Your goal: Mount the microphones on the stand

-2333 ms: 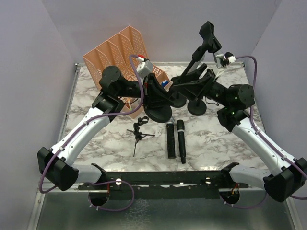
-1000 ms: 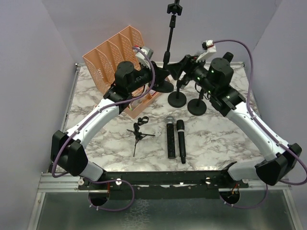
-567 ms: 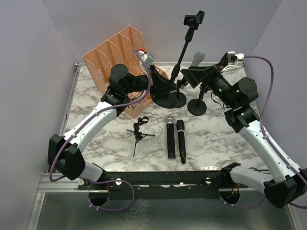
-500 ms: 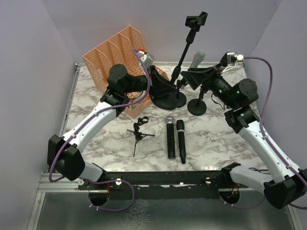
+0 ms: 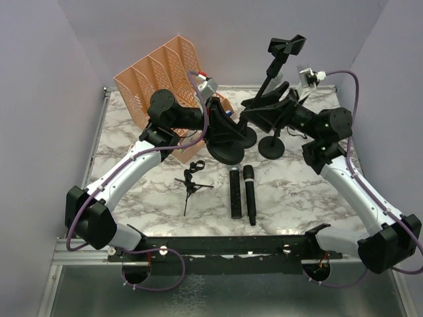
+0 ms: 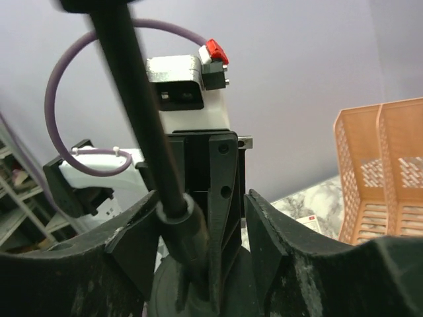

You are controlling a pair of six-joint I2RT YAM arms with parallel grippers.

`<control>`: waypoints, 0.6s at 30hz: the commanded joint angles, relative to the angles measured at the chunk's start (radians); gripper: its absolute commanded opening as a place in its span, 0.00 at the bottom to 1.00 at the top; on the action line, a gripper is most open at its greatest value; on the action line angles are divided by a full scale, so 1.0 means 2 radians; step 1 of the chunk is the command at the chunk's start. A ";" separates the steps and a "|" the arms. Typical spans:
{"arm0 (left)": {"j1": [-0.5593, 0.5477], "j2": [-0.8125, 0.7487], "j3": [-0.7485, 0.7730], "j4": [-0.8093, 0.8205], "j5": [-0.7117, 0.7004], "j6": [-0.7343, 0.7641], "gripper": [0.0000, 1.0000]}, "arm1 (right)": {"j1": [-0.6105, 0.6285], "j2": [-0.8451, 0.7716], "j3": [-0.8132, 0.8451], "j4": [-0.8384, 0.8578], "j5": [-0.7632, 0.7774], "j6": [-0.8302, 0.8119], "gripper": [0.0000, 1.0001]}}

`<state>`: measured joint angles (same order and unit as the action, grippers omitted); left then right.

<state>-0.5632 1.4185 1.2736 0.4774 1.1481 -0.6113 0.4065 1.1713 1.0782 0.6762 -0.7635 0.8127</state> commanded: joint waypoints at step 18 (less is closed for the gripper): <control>0.007 -0.006 0.014 -0.075 -0.268 0.110 0.00 | 0.002 0.034 0.058 -0.159 0.103 -0.116 0.01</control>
<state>-0.5648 1.4189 1.2602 0.4381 0.9668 -0.5613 0.4065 1.2377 1.1648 0.5674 -0.7605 0.7174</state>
